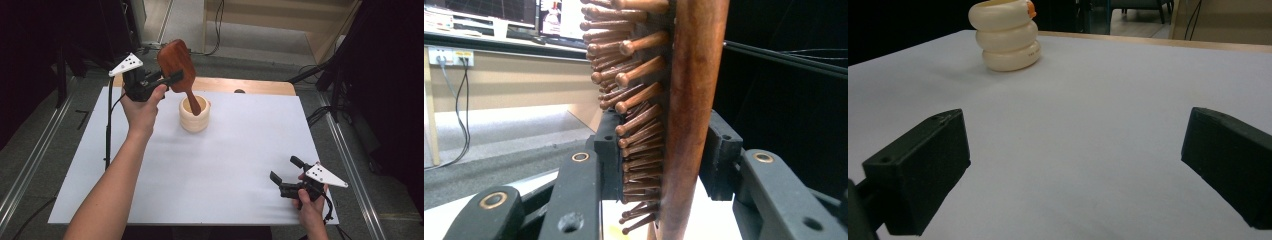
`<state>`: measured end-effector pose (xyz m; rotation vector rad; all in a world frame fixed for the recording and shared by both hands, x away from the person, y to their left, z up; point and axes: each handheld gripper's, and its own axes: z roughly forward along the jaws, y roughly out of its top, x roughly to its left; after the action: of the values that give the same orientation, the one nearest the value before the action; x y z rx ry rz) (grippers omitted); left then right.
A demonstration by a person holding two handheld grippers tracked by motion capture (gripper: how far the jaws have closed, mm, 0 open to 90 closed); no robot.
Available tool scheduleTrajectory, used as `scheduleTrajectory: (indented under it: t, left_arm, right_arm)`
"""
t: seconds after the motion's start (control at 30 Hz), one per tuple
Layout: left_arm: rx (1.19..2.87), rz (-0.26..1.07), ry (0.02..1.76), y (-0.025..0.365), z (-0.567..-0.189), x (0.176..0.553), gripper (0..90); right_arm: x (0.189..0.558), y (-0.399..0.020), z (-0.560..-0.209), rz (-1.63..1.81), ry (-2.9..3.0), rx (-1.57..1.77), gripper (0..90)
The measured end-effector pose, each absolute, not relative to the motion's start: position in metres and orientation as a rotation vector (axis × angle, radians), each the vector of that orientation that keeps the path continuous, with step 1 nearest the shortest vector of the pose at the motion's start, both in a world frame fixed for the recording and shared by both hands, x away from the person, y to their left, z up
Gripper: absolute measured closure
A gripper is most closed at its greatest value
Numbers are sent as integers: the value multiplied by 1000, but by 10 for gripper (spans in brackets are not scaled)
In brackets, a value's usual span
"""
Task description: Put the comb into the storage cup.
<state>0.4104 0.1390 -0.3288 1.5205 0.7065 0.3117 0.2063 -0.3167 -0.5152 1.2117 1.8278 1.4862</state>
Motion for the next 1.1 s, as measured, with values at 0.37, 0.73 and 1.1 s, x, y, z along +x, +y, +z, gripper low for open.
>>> scheduleTrajectory:
  t: [0.37,0.73,1.1]
  left_arm:
    - [1513,322,717,134,-328,420,605]
    - [1497,342,738,133,-328,427,605]
    - [1517,374,774,130,-337,434,605]
  right_arm:
    - [206,-317,-515,1490,1819,1214,0]
    - [207,-317,-515,1495,1814,1213,0]
    - [207,-318,-516,1505,1812,1217,0]
